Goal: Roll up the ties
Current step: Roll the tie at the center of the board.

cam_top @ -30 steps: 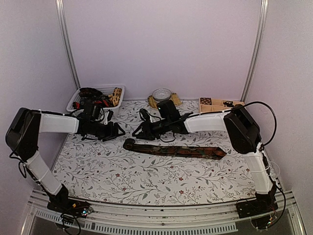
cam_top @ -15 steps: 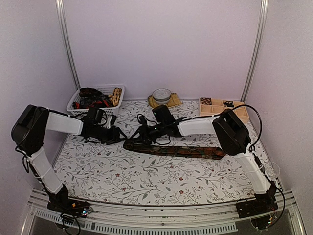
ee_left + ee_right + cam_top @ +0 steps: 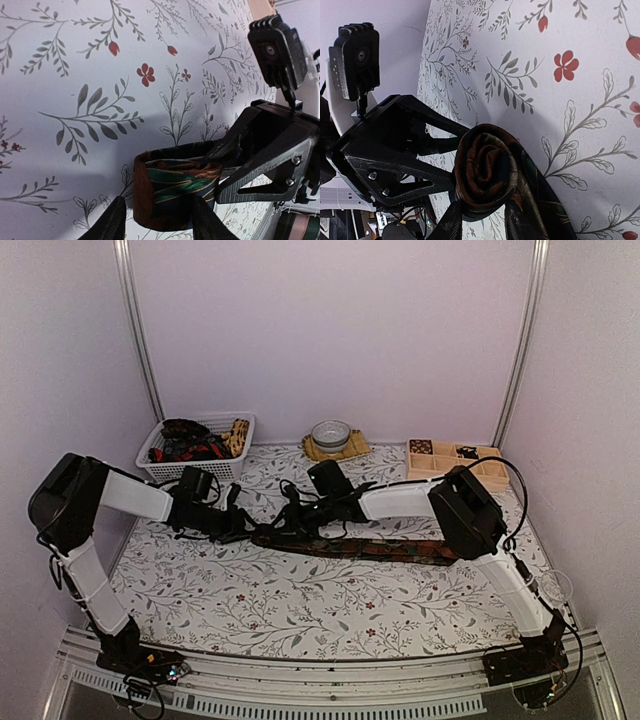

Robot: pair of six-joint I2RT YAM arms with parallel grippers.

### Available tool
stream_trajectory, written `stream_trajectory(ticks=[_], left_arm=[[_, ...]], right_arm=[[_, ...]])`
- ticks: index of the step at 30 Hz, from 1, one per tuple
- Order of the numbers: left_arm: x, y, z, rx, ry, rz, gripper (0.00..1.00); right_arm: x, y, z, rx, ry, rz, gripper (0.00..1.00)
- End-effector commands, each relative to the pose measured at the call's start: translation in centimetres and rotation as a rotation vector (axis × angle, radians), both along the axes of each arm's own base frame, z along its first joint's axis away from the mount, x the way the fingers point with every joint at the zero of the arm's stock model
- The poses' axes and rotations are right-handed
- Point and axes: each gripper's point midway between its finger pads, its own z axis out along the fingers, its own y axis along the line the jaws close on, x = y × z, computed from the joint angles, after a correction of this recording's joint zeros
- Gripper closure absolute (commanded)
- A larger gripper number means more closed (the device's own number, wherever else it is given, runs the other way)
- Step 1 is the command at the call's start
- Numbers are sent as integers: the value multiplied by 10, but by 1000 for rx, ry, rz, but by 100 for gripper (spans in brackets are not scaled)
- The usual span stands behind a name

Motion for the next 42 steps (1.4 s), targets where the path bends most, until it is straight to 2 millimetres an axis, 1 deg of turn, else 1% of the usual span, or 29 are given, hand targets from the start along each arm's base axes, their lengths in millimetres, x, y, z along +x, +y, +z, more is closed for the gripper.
stream_trajectory(ticks=[1,6,10,15,21,29,38,42], left_arm=[[0,-2,-4,-21,-1,-6,56],[-1,-6,-6,-28,2,-17,56],[-2,-8,-10,-31,11,-22,55],[-2,-9,-9,-40,10,-25,54],[-2,-14,-7,-77,12,-37,50],[-5,-22,-11,-140,31,-57,49],[-8,-24,-18,-192,52,-39,50],[-14,-22,-29,-190,98,-6,53]], right_arm=[[-4,-1,-54,-84,49,-12,72],[-3,-3,-59,-99,49,-17,78],[-5,-4,-67,-119,58,-11,84],[-5,-10,-80,-177,52,-15,89],[-2,-18,-95,-251,22,-12,90],[-8,-28,-116,-312,30,6,90],[-9,-30,-118,-323,24,10,90],[-10,-31,-118,-328,22,9,90]])
